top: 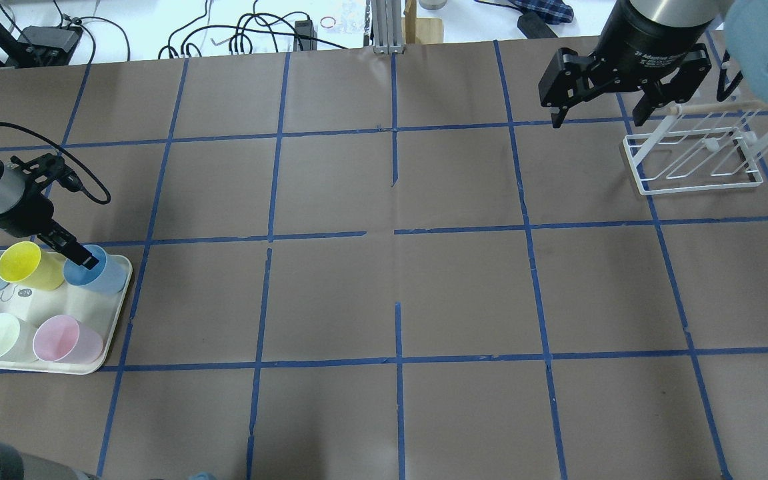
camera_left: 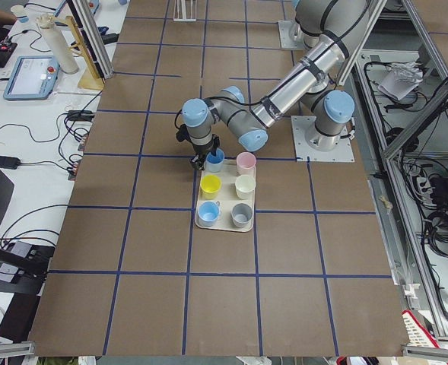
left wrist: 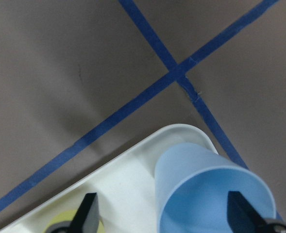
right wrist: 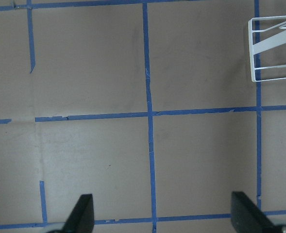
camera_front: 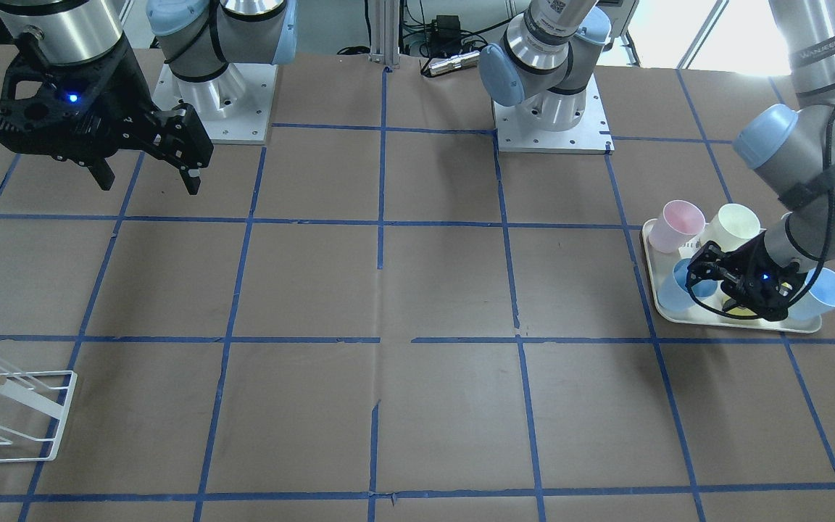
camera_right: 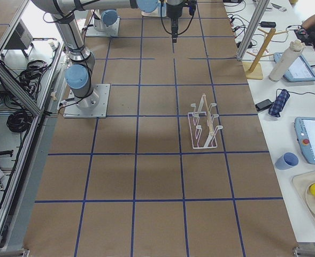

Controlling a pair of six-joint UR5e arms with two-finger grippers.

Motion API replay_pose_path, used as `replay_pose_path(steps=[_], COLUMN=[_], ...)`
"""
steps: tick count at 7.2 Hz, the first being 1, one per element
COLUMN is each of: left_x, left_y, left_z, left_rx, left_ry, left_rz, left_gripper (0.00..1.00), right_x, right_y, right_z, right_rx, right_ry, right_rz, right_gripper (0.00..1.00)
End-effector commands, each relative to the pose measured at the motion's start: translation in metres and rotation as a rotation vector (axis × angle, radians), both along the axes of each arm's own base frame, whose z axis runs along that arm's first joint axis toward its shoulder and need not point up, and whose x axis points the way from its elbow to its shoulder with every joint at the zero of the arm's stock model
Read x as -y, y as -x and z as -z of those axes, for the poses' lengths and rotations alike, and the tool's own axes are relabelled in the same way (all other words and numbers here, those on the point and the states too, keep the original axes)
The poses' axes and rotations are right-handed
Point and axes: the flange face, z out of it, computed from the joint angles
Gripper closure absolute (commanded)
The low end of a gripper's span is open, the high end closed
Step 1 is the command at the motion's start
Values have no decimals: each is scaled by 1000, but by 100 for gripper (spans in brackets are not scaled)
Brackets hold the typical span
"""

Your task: Transfer IKEA cup to right arm and place on rack

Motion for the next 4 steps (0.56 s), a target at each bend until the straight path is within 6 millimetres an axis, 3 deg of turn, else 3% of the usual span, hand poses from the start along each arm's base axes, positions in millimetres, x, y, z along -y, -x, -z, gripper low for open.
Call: replay_pose_path(steps=[1, 4], left_x=[-3, -4], left_y=[2, 0], left_z=[1, -6], left_rx=[-4, 4], left_ry=[-7, 4], left_rz=[-1, -5], left_gripper=[66, 88], right_x=[0, 0], right_y=[0, 0], right_z=[0, 0], right_rx=[0, 0], right_ry=[-2, -2], right_rz=[0, -2], right_gripper=[0, 0])
